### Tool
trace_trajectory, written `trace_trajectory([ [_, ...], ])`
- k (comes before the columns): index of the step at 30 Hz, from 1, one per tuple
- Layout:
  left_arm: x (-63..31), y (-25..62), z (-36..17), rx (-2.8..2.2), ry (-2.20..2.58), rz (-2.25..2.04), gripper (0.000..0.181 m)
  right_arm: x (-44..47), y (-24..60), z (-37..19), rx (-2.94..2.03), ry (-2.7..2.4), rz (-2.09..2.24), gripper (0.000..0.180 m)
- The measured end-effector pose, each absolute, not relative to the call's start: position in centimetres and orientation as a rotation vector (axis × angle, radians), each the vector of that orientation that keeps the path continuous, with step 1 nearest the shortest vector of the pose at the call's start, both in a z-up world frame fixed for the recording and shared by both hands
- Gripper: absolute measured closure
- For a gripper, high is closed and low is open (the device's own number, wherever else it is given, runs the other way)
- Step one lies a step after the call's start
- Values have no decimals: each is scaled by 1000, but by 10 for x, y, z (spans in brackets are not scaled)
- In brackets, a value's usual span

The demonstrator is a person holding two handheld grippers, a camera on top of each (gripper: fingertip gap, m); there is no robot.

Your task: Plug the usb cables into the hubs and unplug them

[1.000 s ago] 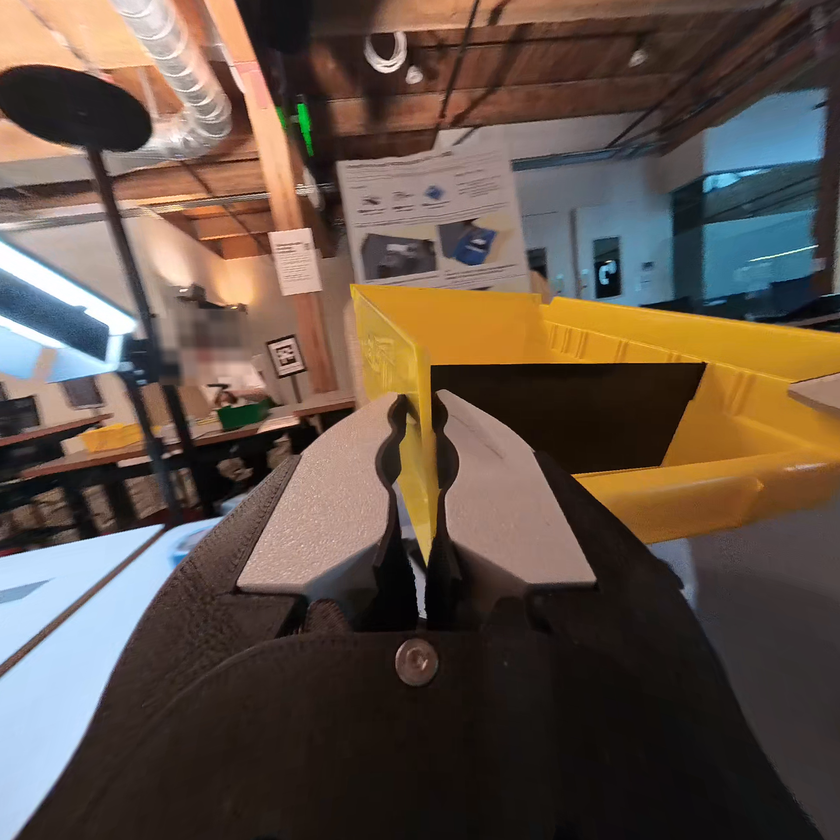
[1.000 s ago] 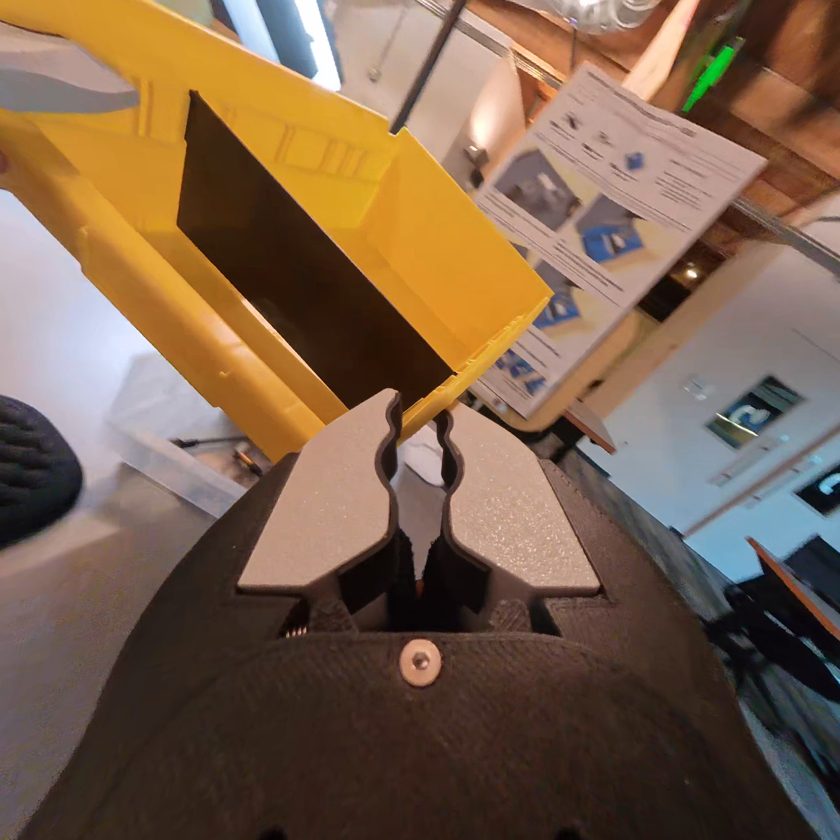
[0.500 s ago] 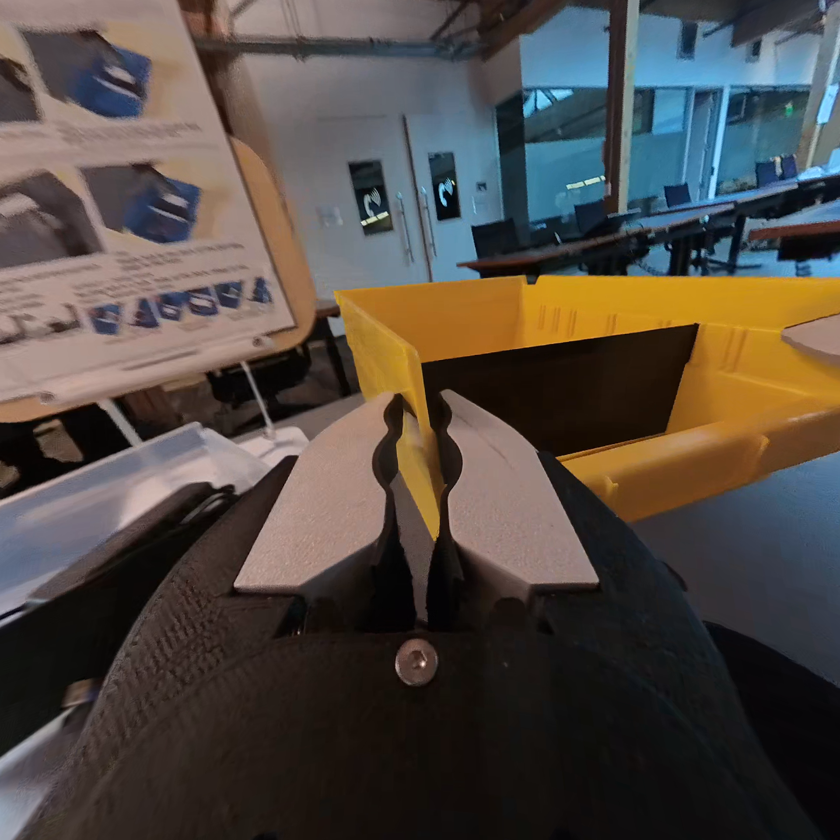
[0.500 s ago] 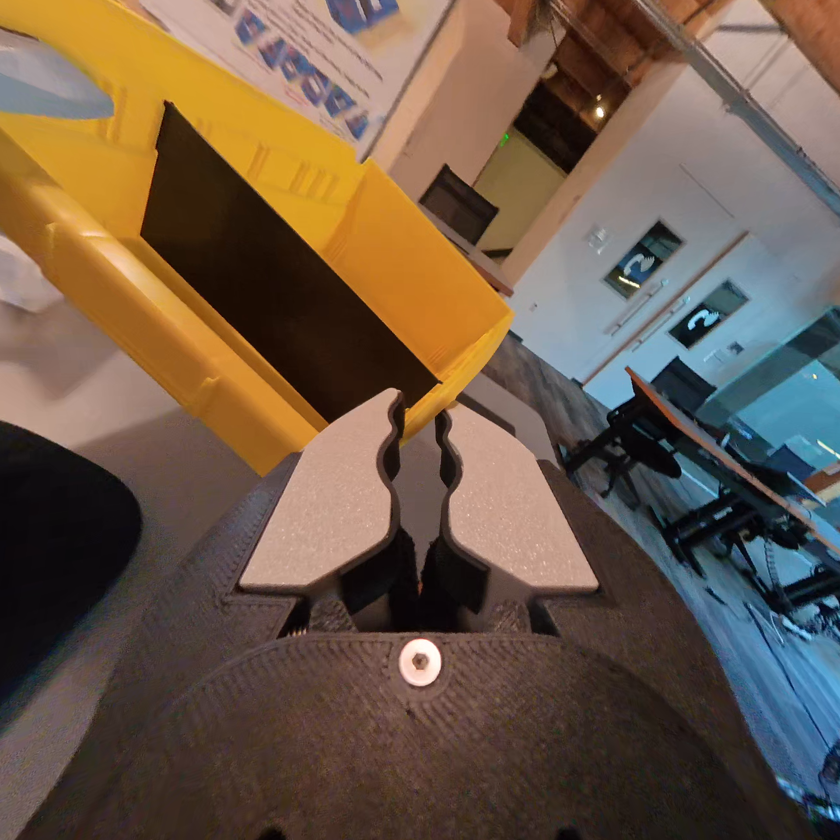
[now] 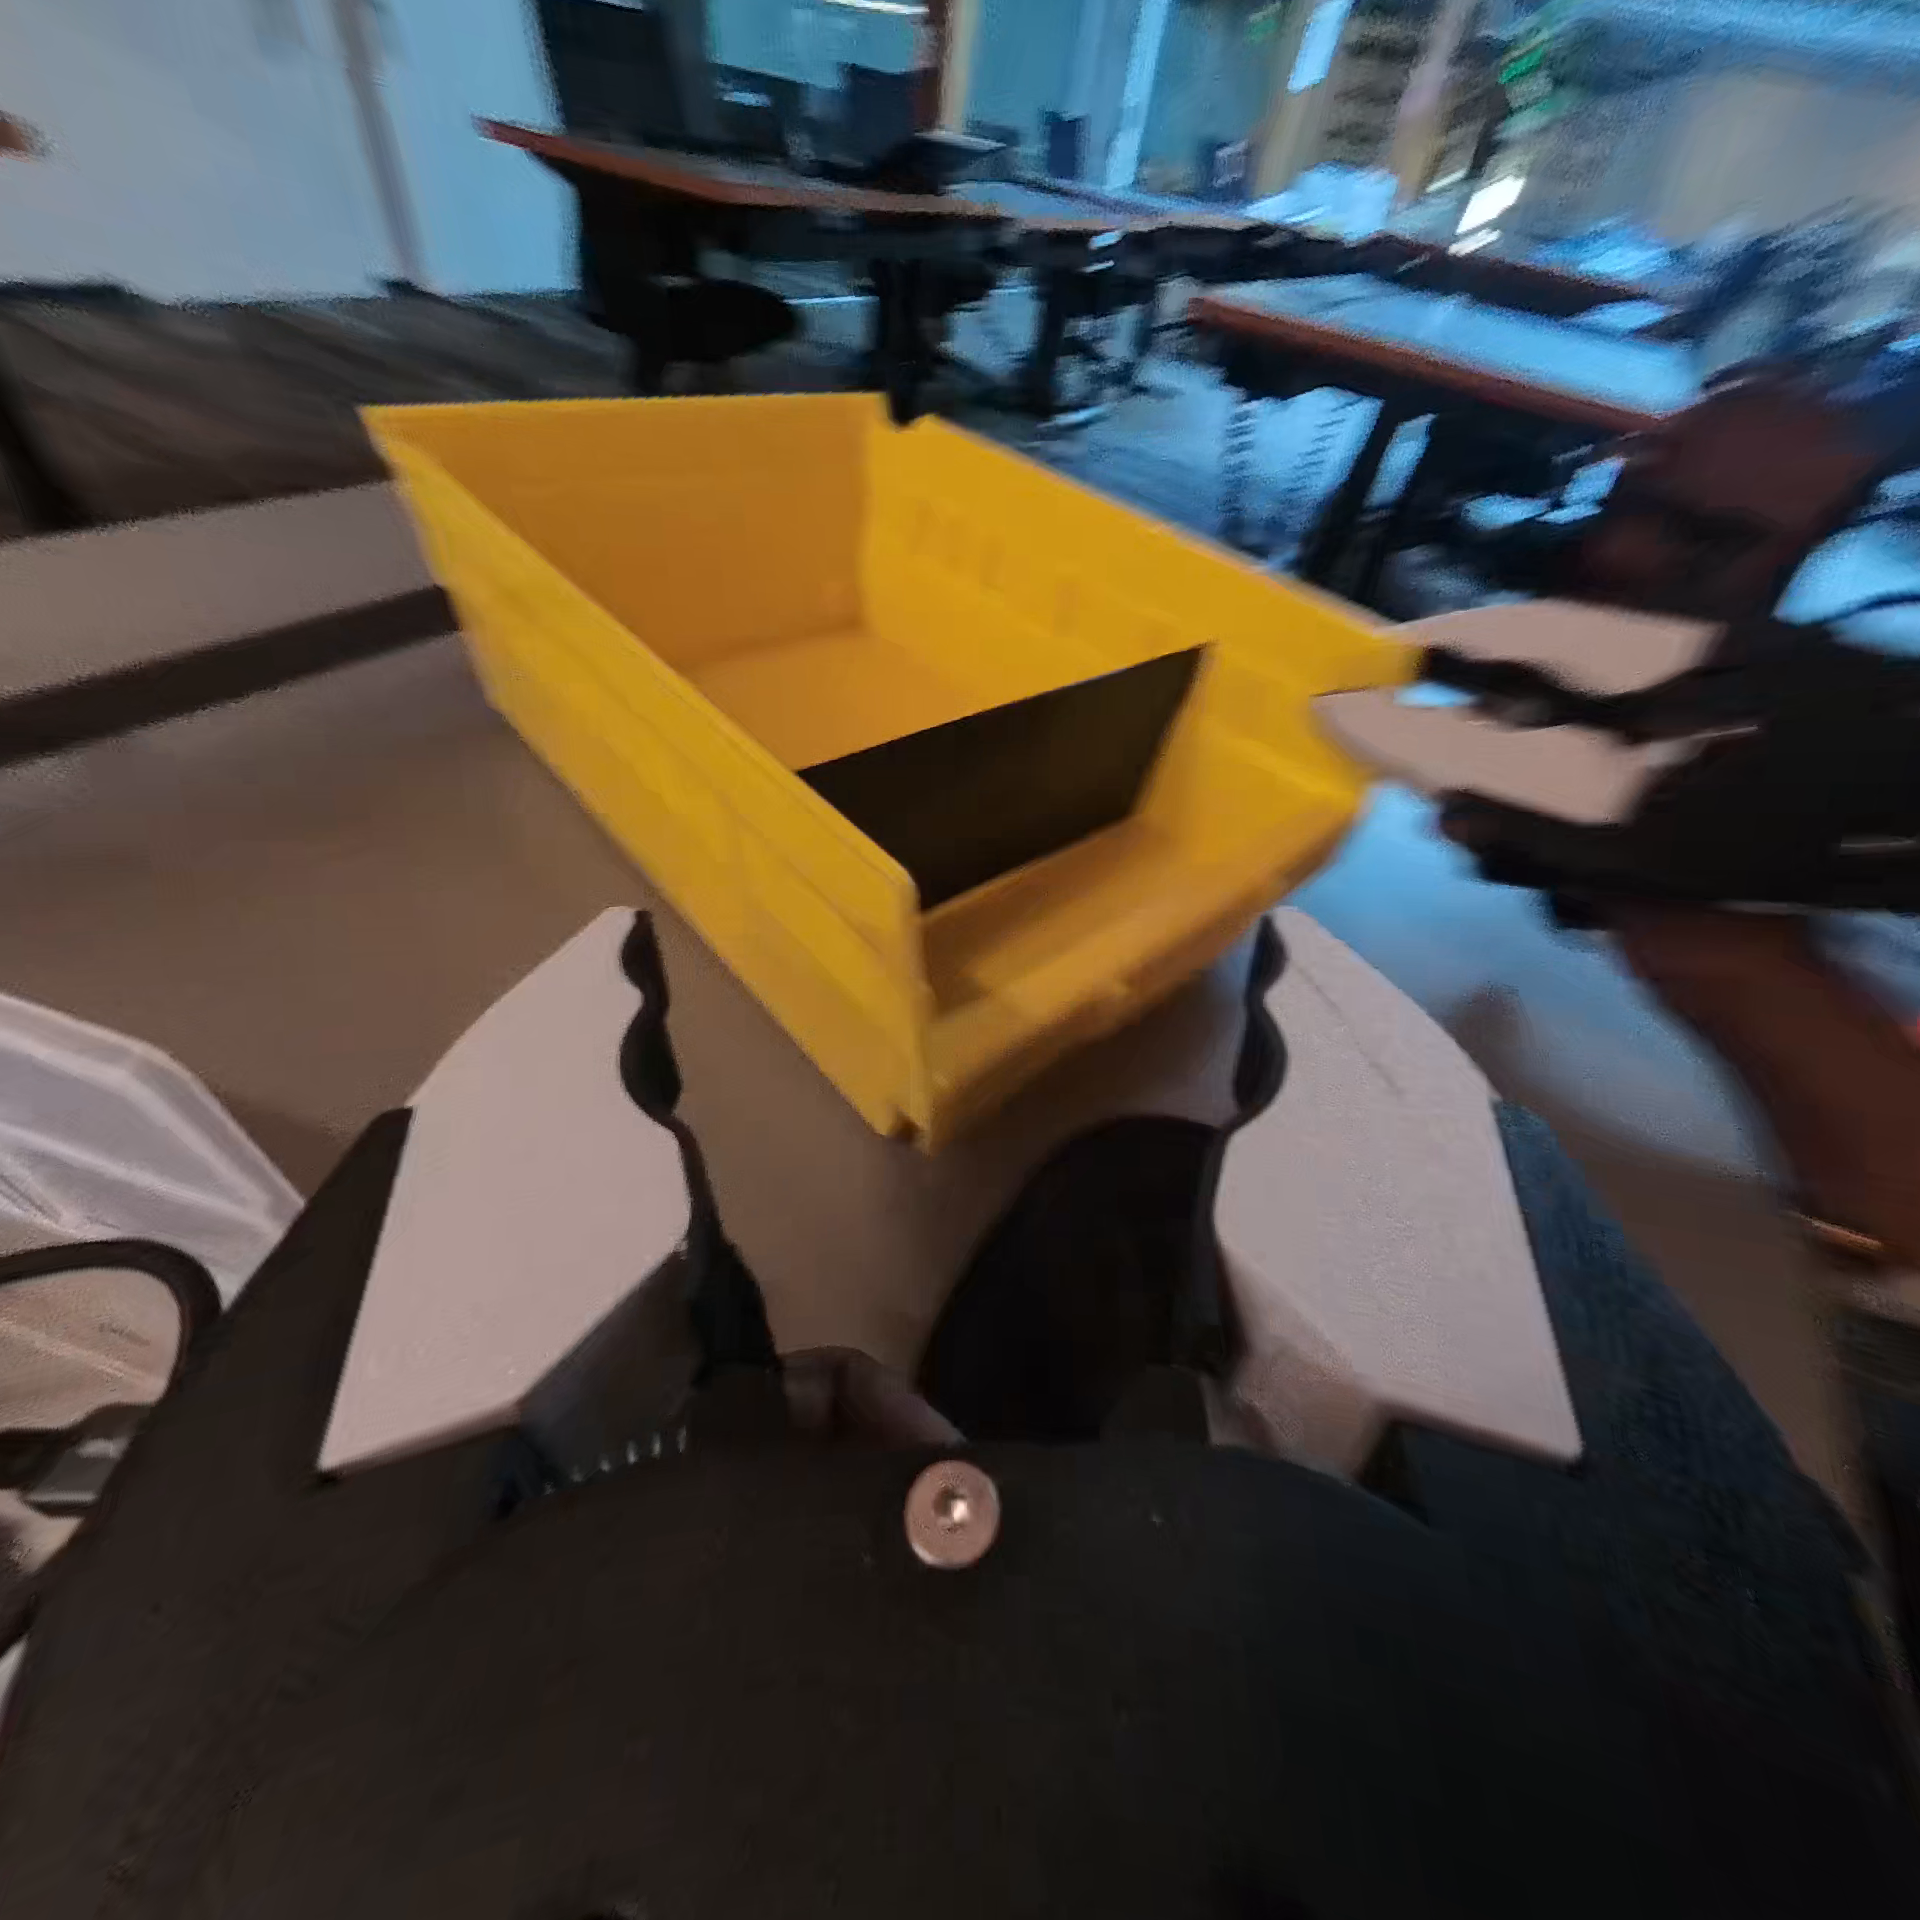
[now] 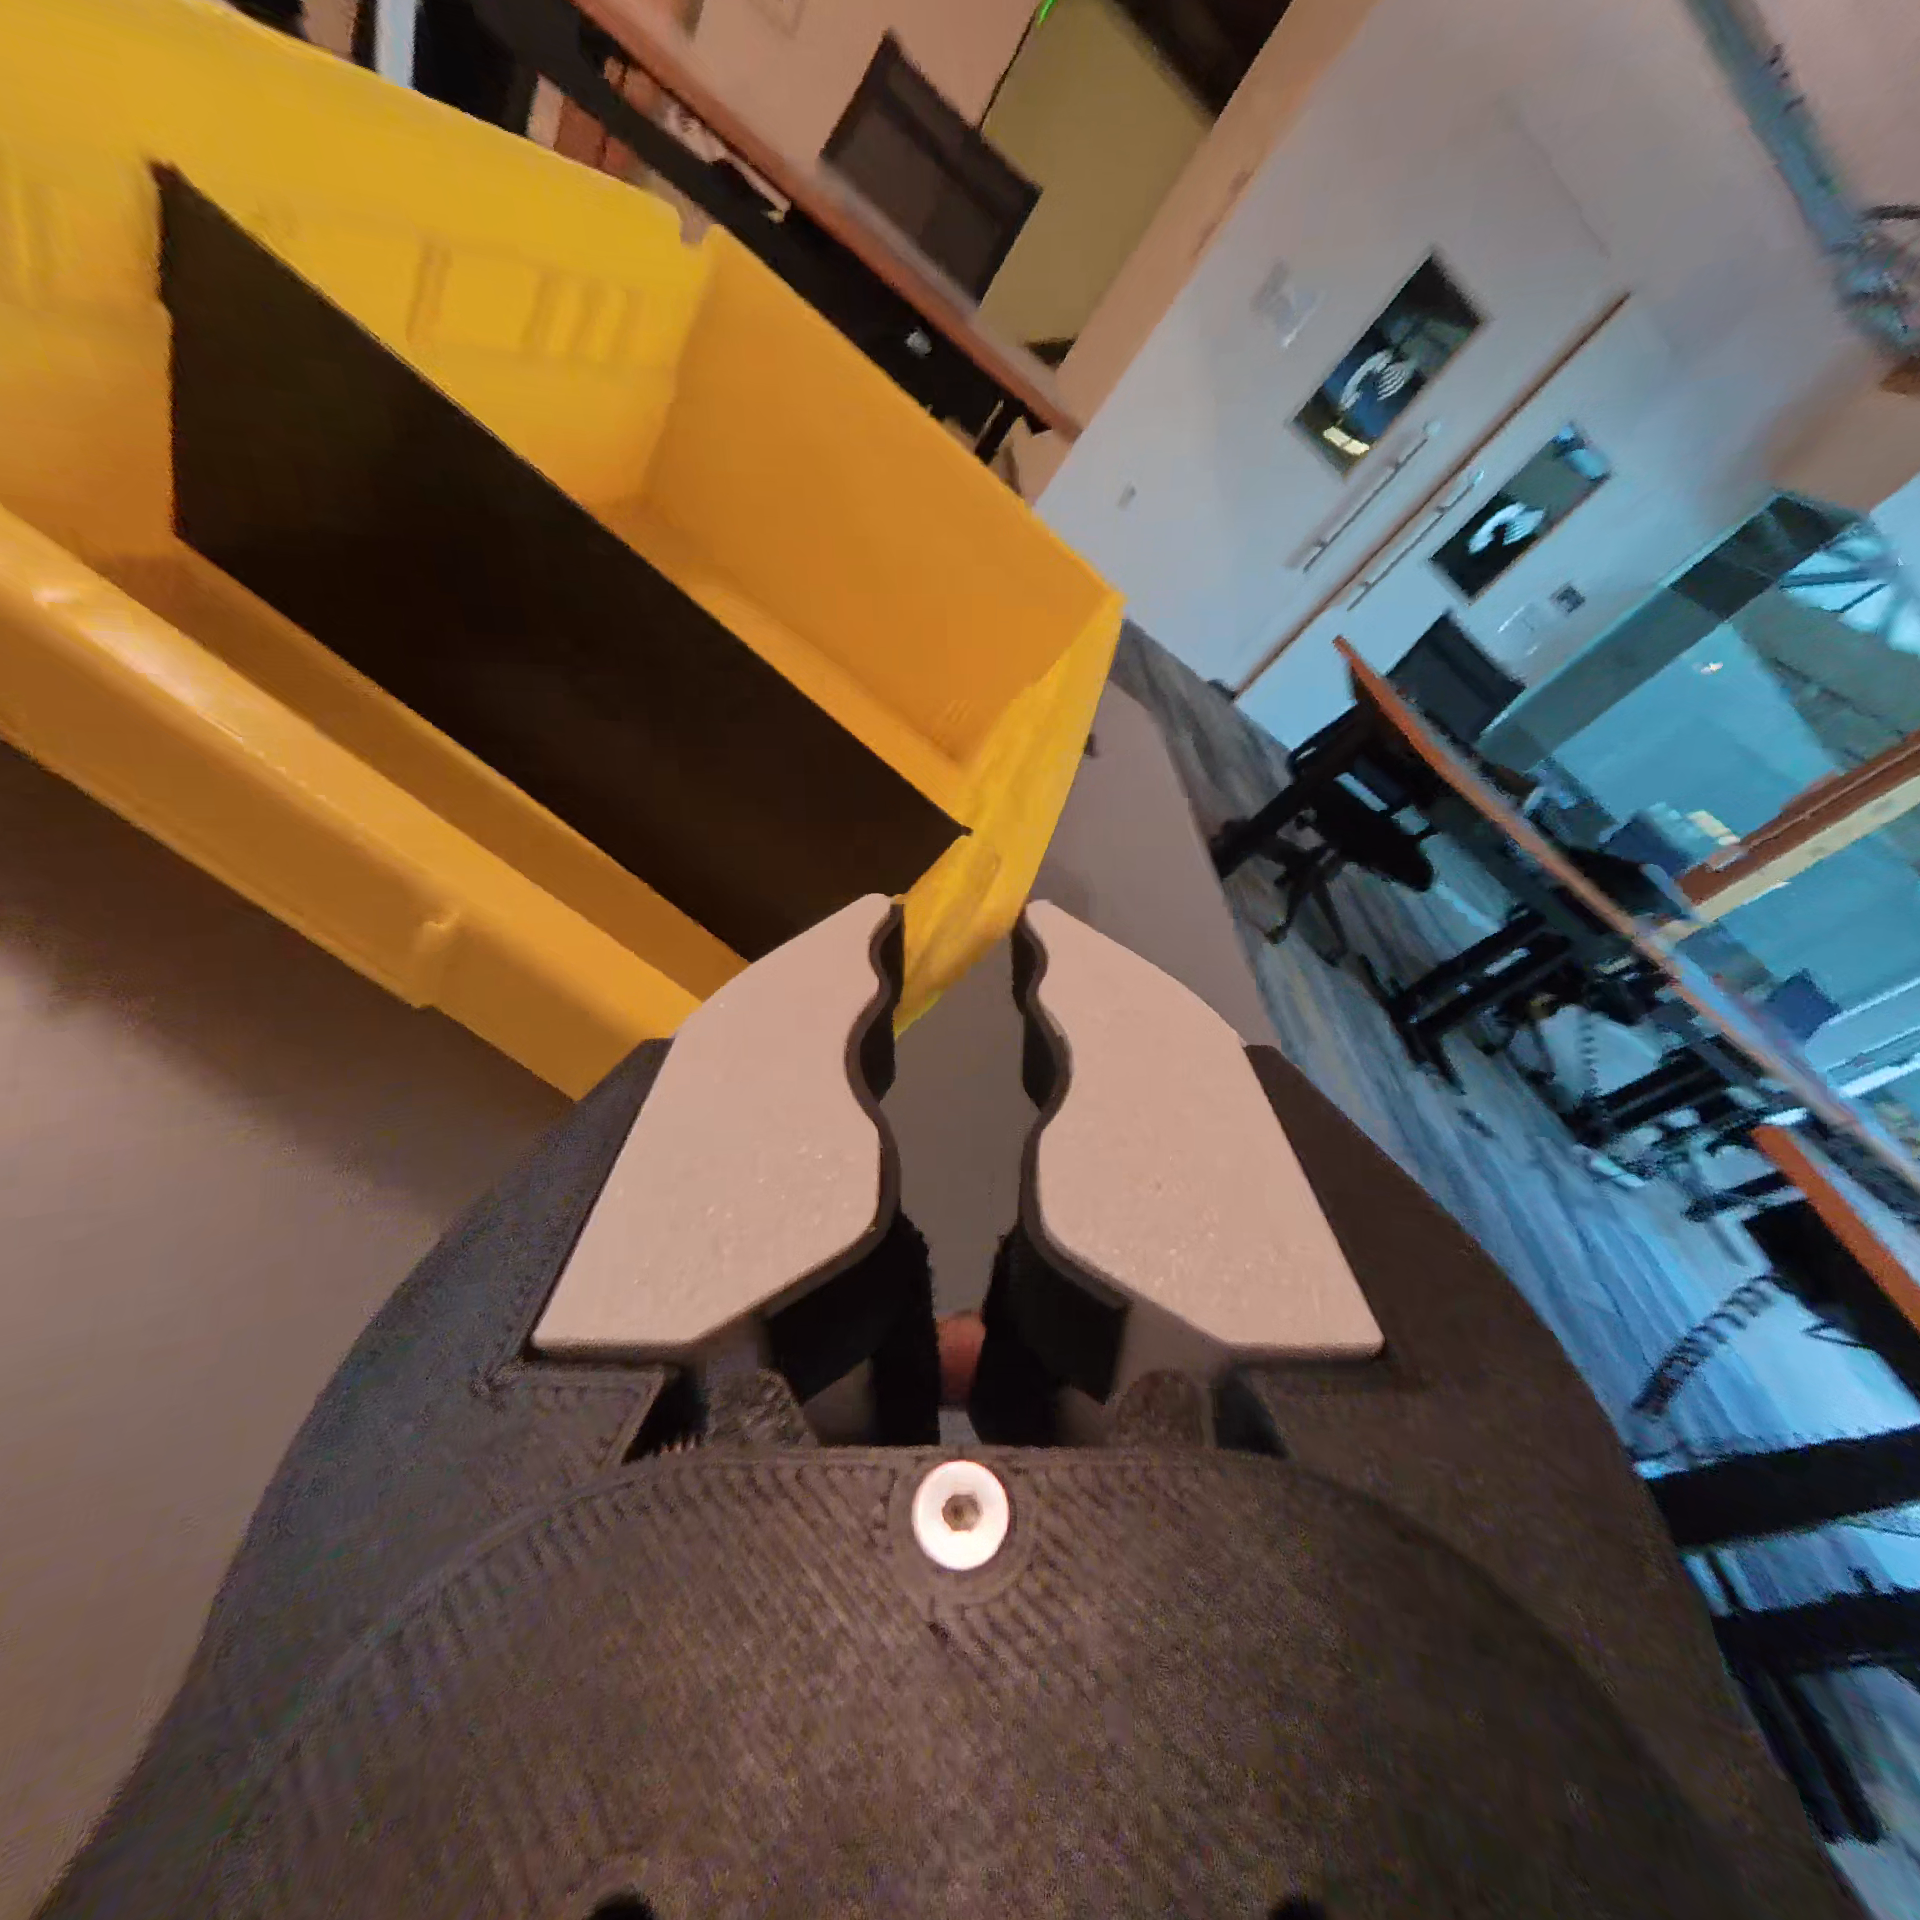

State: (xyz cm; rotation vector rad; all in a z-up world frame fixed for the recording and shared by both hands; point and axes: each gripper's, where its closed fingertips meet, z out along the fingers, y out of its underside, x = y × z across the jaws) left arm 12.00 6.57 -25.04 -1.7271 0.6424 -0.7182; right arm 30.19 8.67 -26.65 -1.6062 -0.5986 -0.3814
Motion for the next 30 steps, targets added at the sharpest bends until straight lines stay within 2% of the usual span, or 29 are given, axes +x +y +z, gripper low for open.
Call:
trace_trajectory([
  [2,101,32,-227,-1673,731,-838,75,305,80,-248,-1477,-568,-421,152],
  [4,59,21,-226,-1690,846,-672,82,309,67,-221,-1320,-457,-451,144],
  [7,-13,30,-255,-1826,962,-311,91,290,51,-197,-1140,-442,-450,138],
  [9,-42,32,-282,-1925,1021,-195,93,279,55,-207,-1116,-491,-537,133],
  [12,-49,20,-303,-1959,1087,-250,98,287,64,-232,-1203,-589,-751,132],
  [14,-51,18,-298,-1944,1077,-276,101,293,71,-242,-1279,-561,-707,130],
  [20,-51,32,-289,-1867,1112,-142,106,275,68,-232,-1214,-584,-686,130],
  [25,-67,59,-334,-1941,1258,304,120,254,42,-223,-1146,-593,-614,132],
  [27,-76,66,-336,-1935,1330,479,137,247,33,-221,-1154,-580,-579,132],
  [28,-82,69,-338,-1947,1363,542,145,244,28,-219,-1148,-588,-574,132],
  [30,-86,70,-340,-1988,1402,508,148,241,20,-215,-1133,-608,-587,134],
])
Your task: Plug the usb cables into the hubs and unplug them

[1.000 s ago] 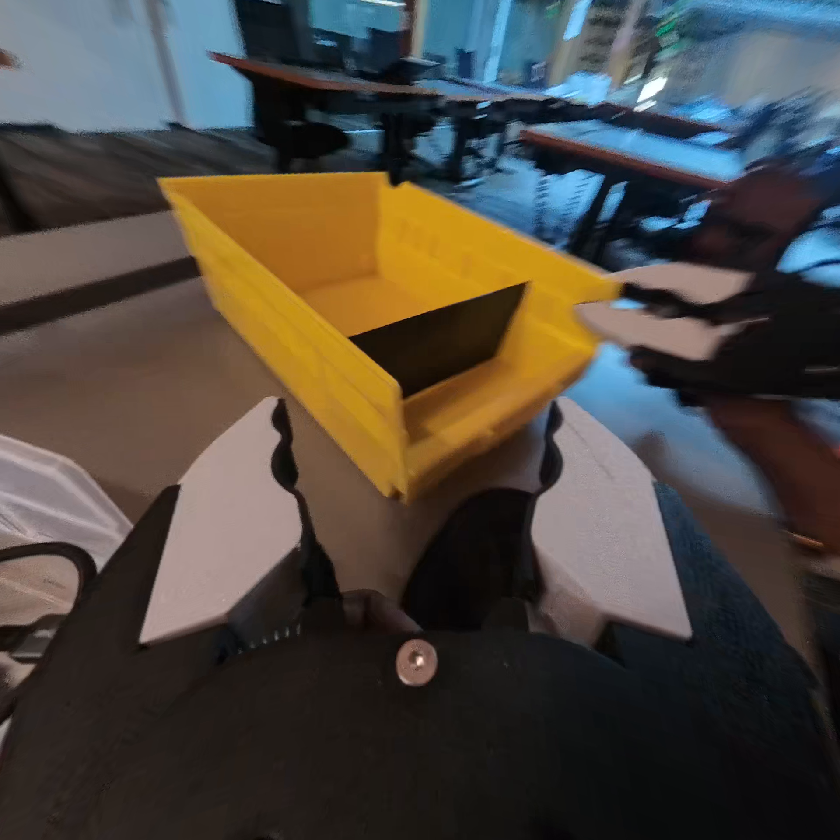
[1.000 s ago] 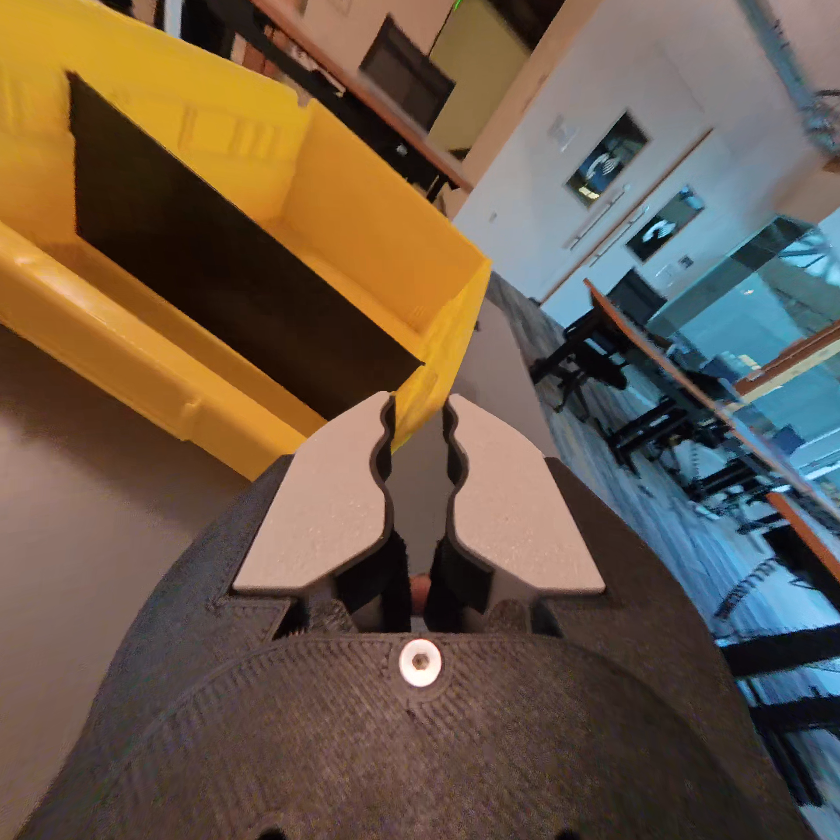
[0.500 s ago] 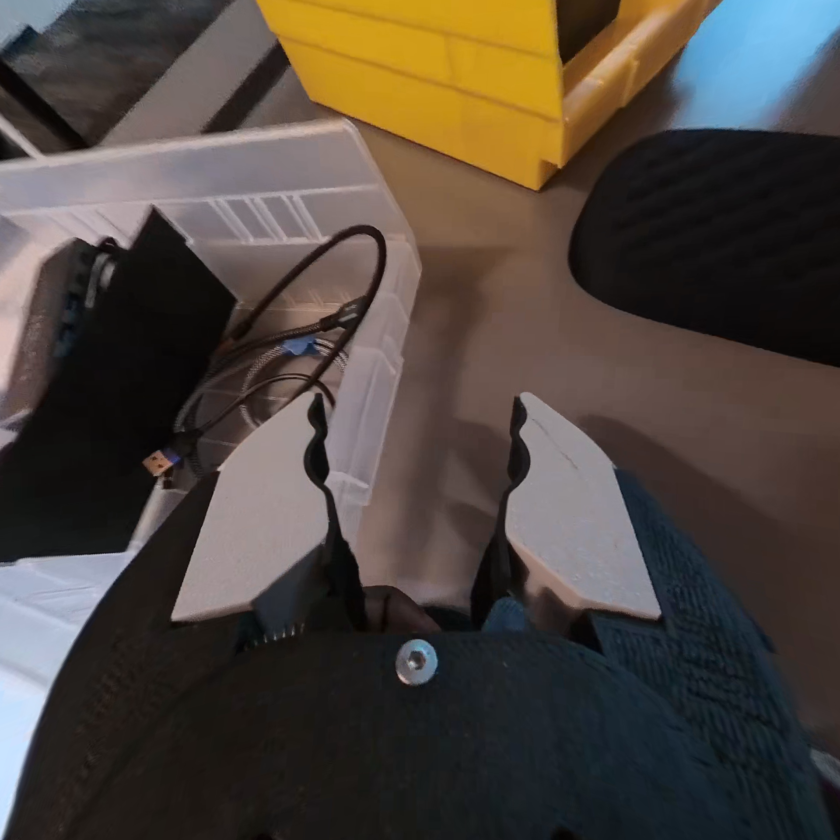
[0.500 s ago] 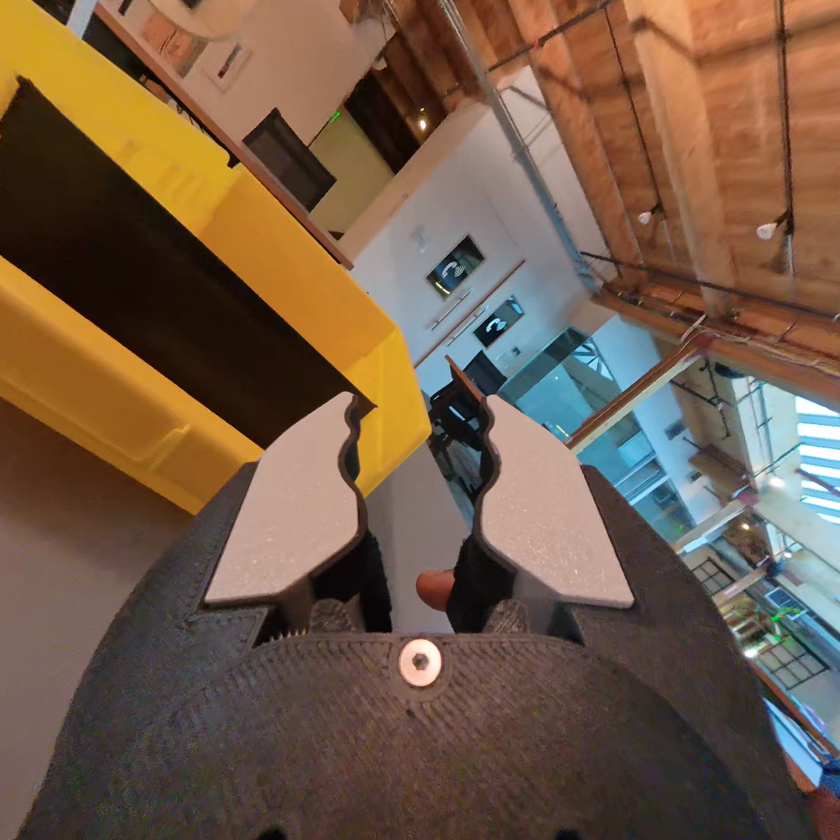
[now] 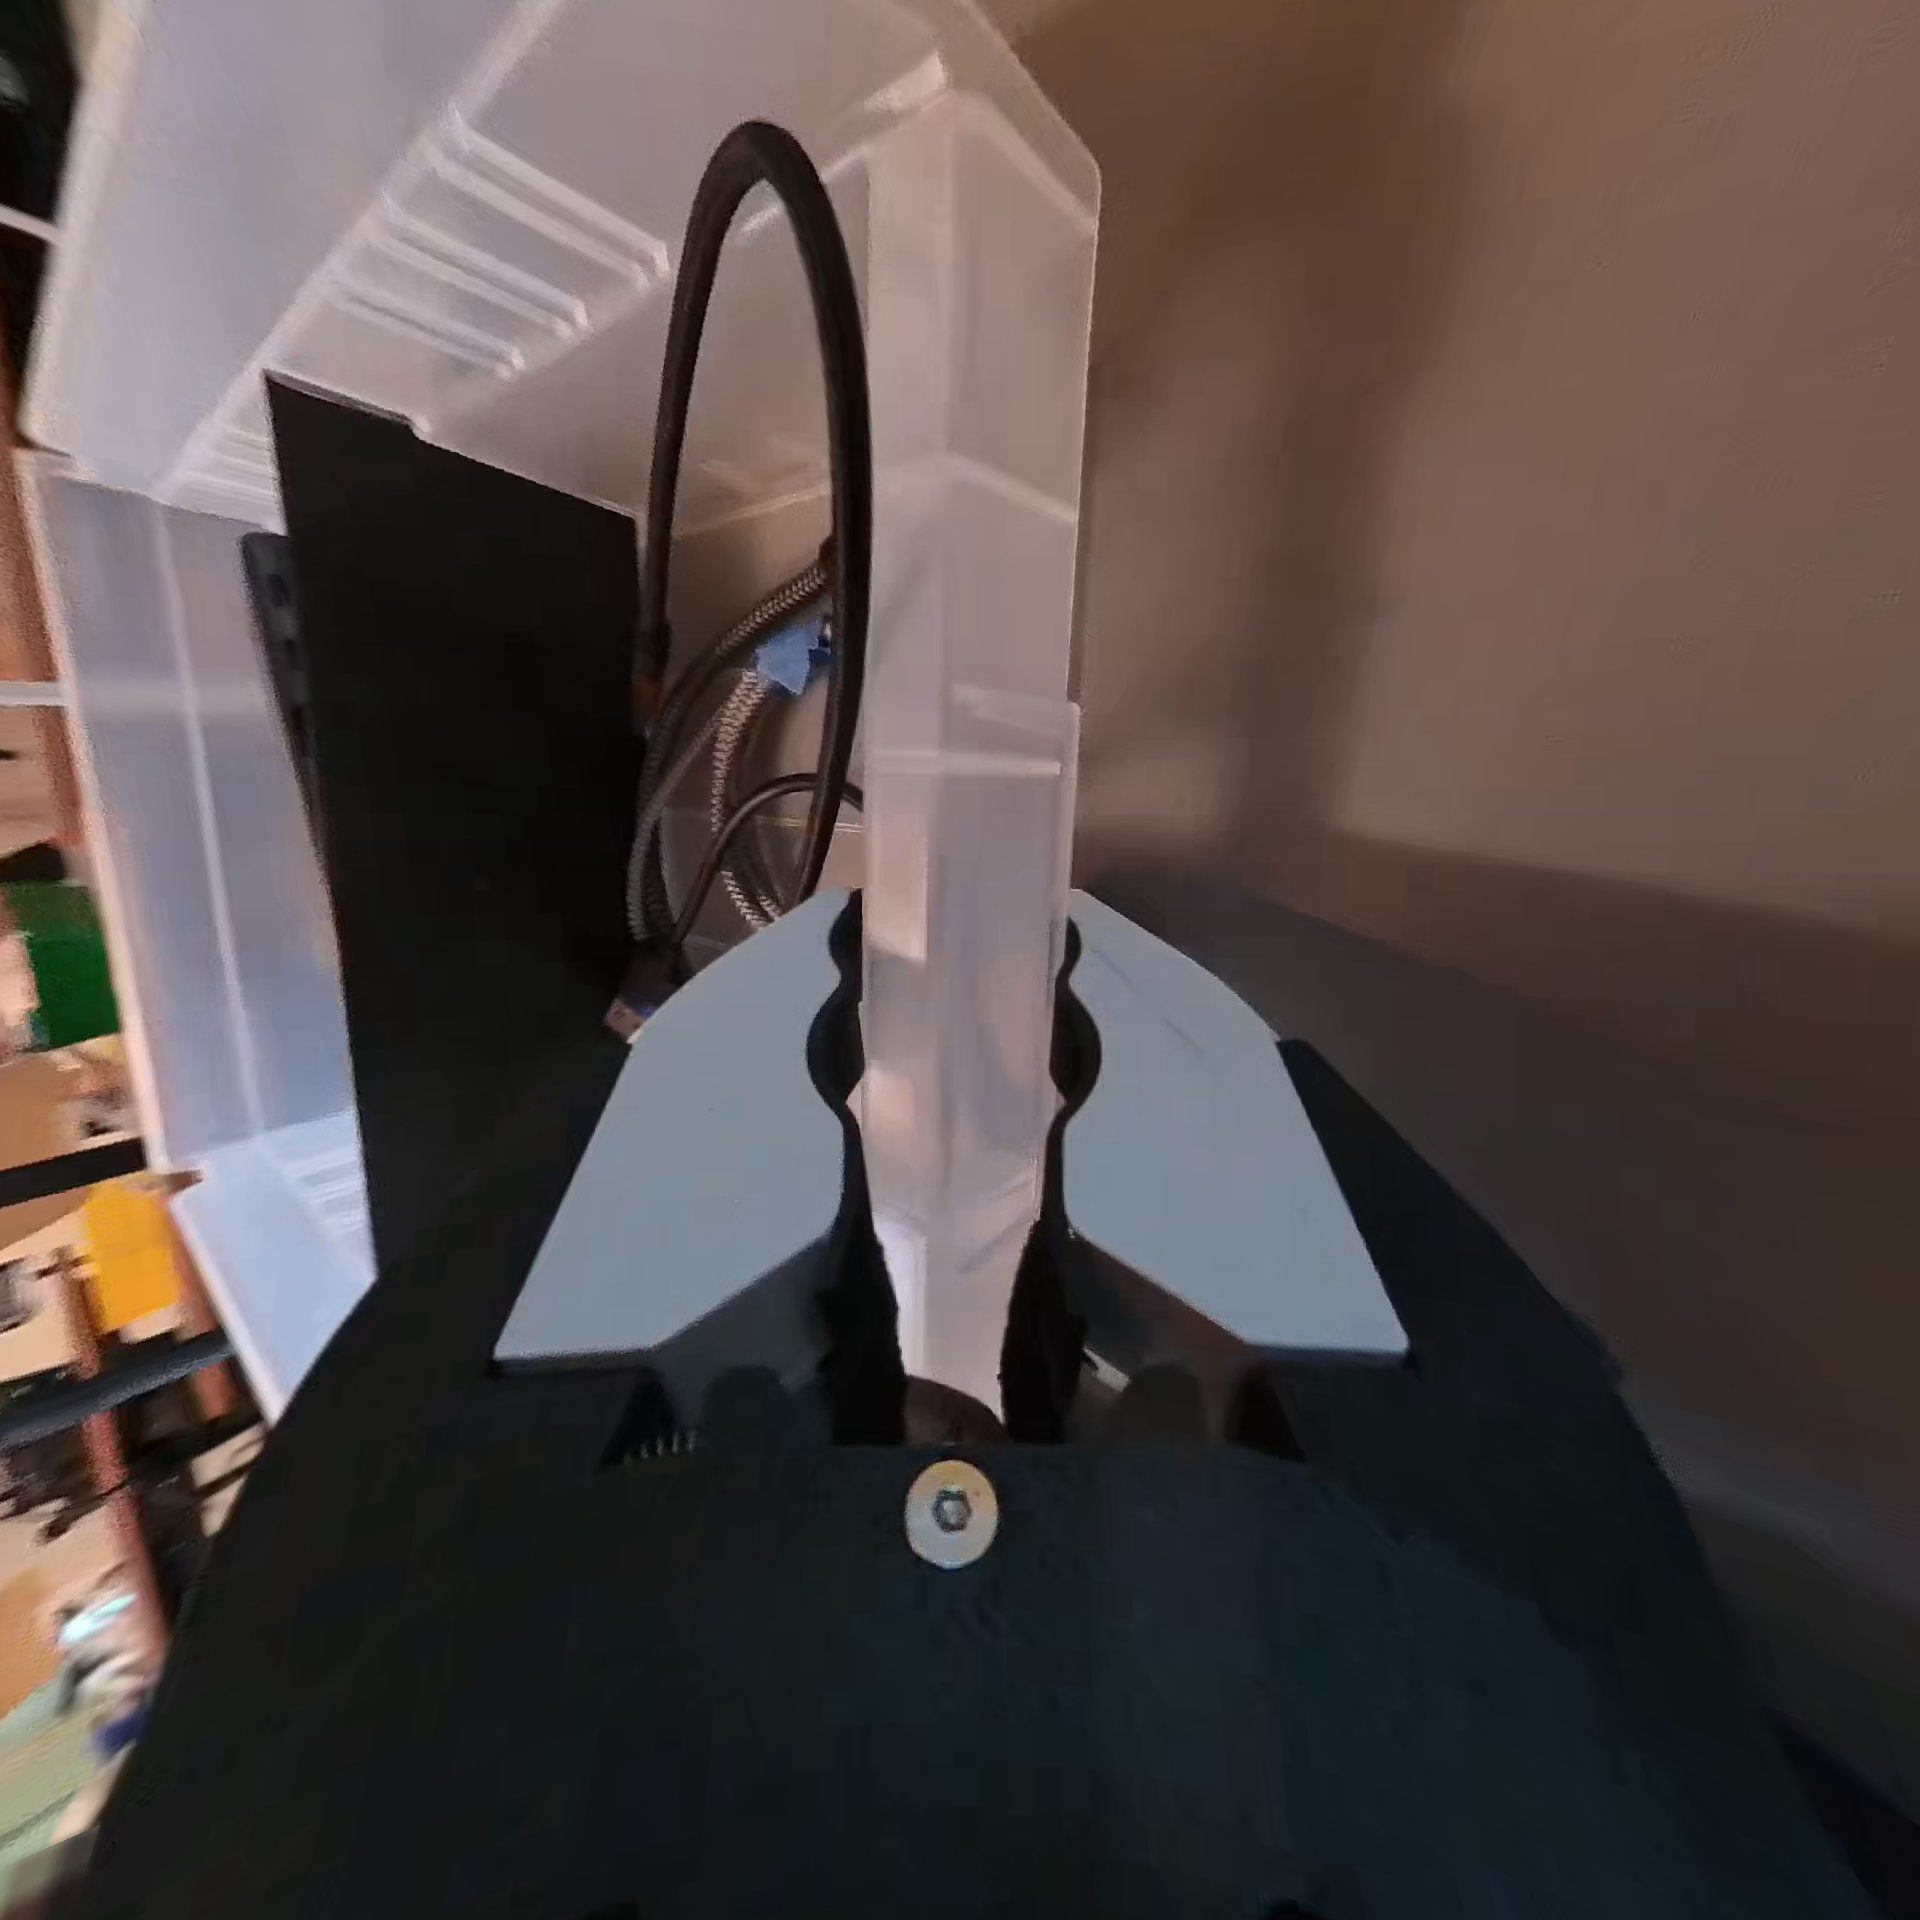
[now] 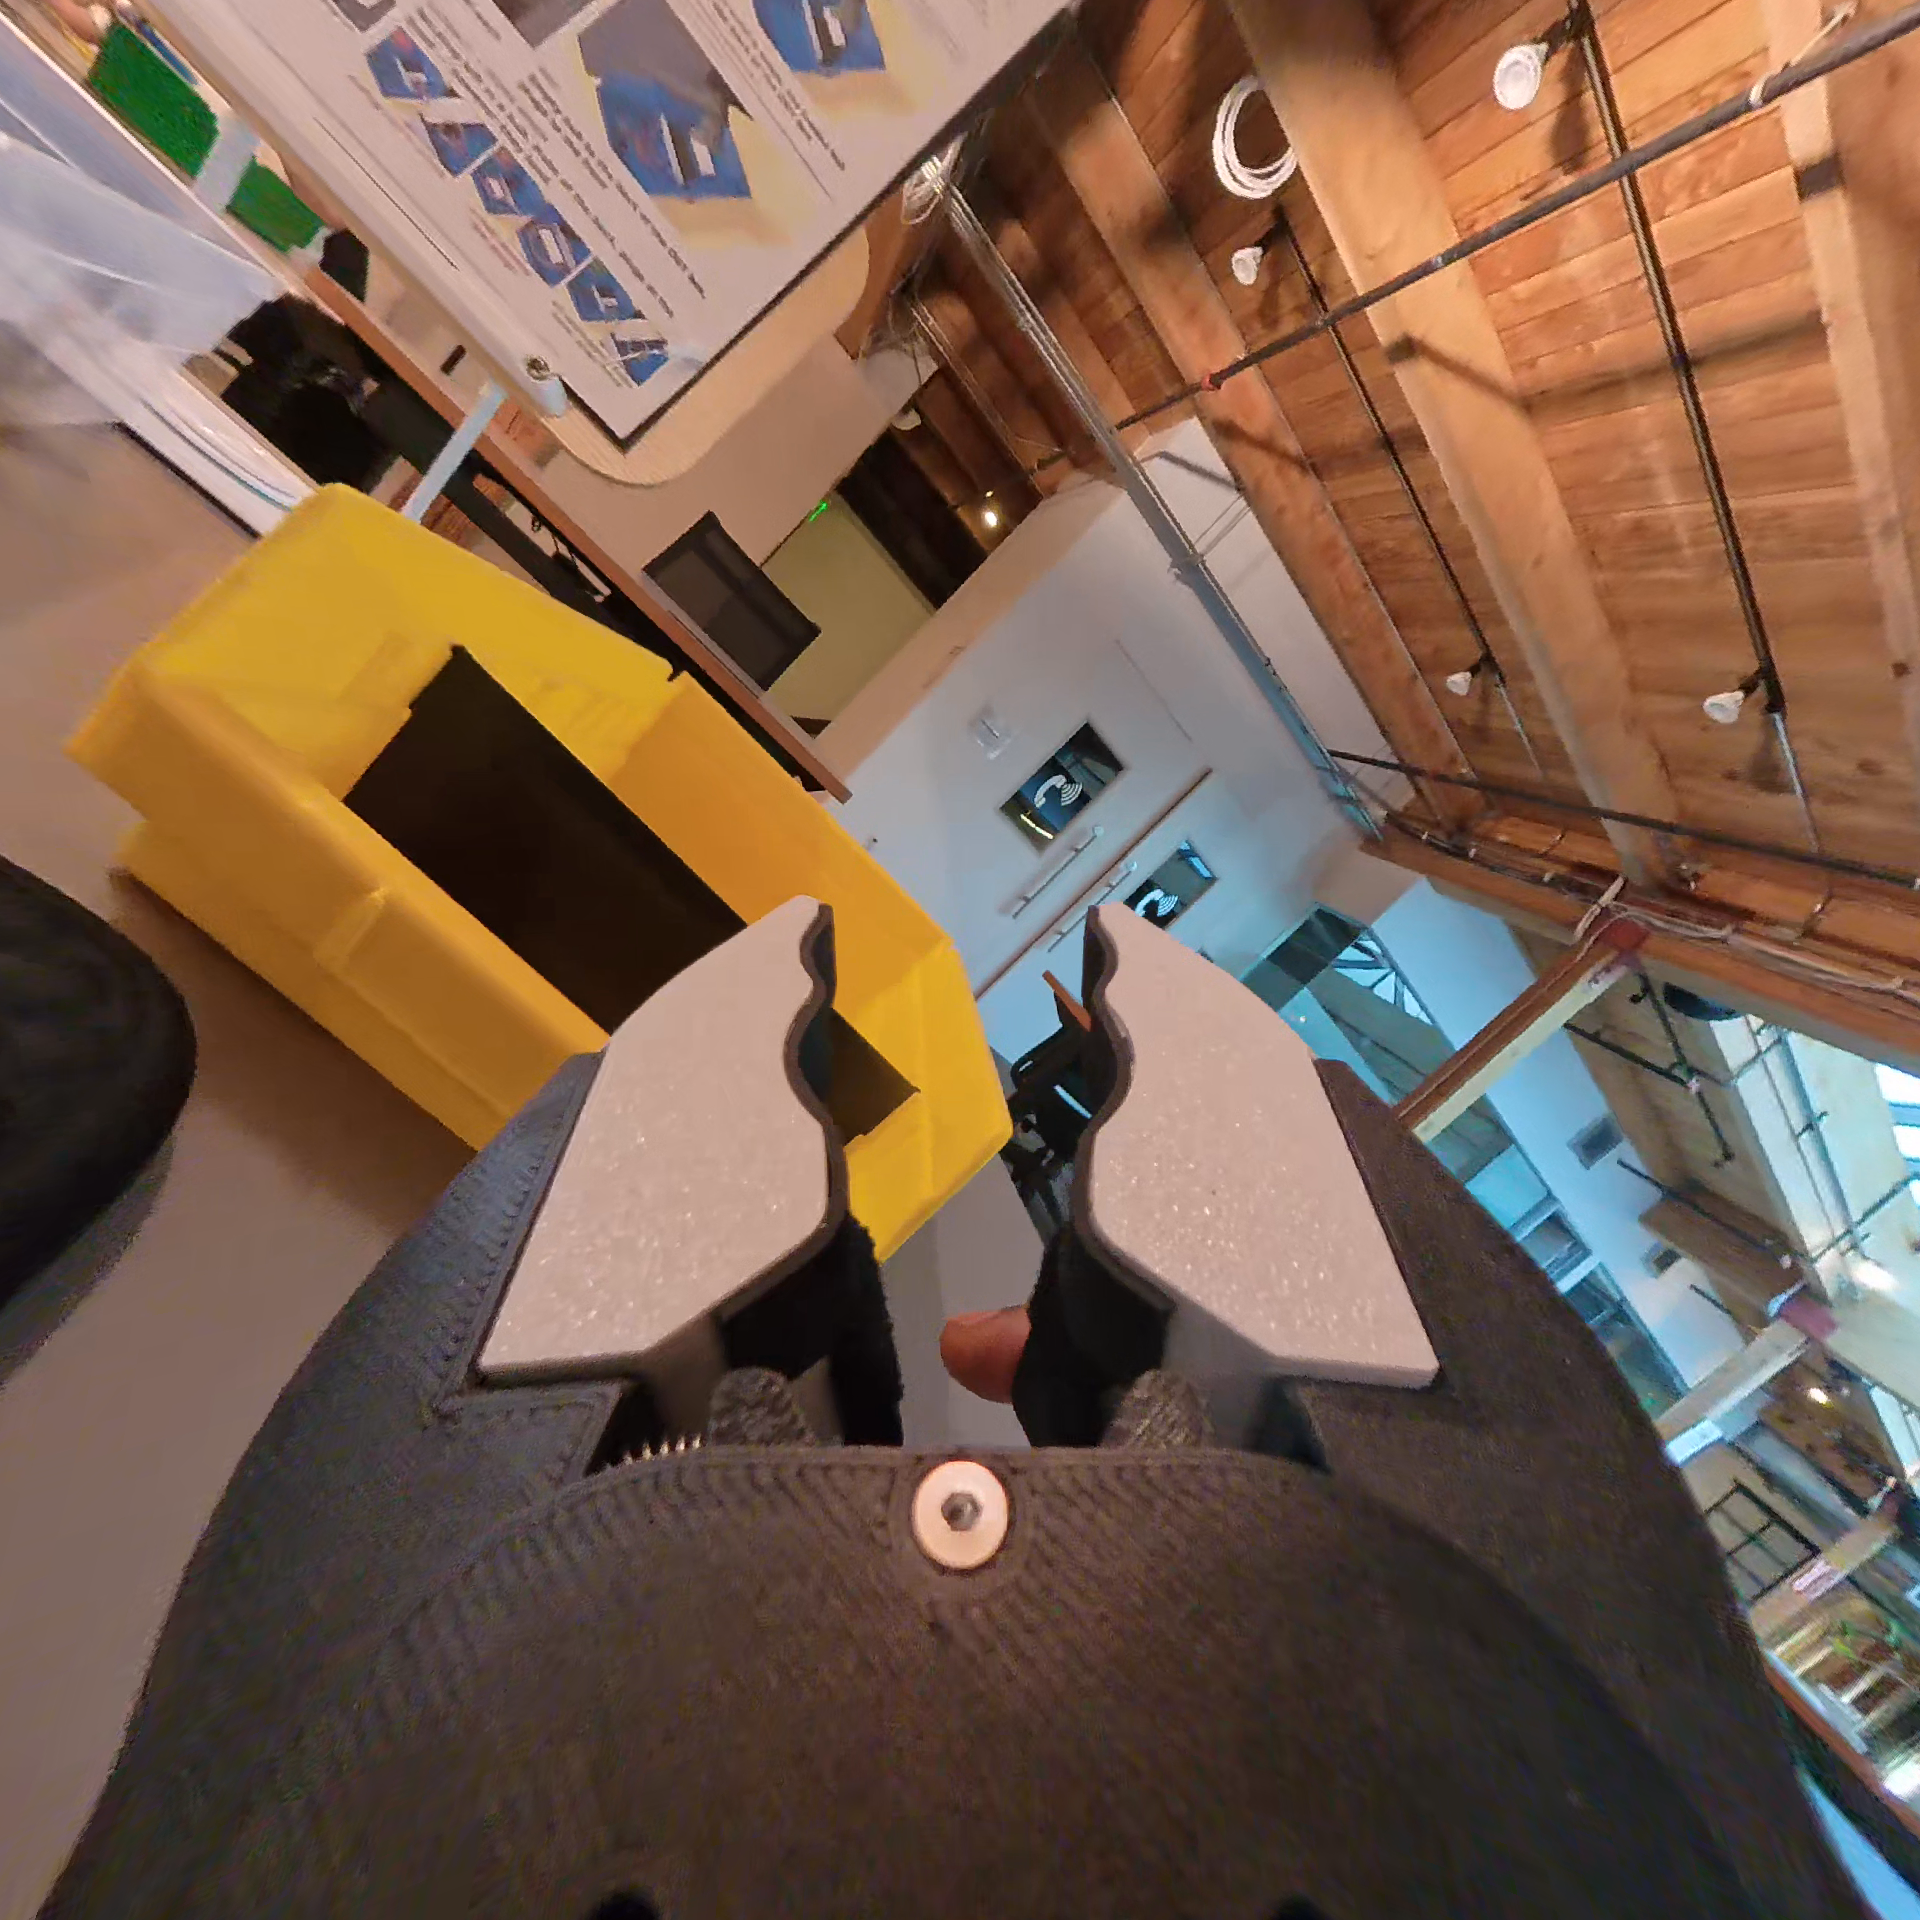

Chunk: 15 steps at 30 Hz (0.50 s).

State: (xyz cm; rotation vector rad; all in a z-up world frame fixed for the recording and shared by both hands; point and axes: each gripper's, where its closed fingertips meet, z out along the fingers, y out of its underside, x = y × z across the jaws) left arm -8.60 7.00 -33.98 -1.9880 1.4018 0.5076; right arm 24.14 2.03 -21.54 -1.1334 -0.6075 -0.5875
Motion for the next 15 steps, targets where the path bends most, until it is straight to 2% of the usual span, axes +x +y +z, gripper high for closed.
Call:
trace_trajectory([
  [4,-111,66,-341,-2051,1415,436,148,252,10,-212,-1152,-611,-600,135],
  [15,-257,27,-340,-2129,1420,459,146,260,6,-216,-1202,-587,-532,141],
])
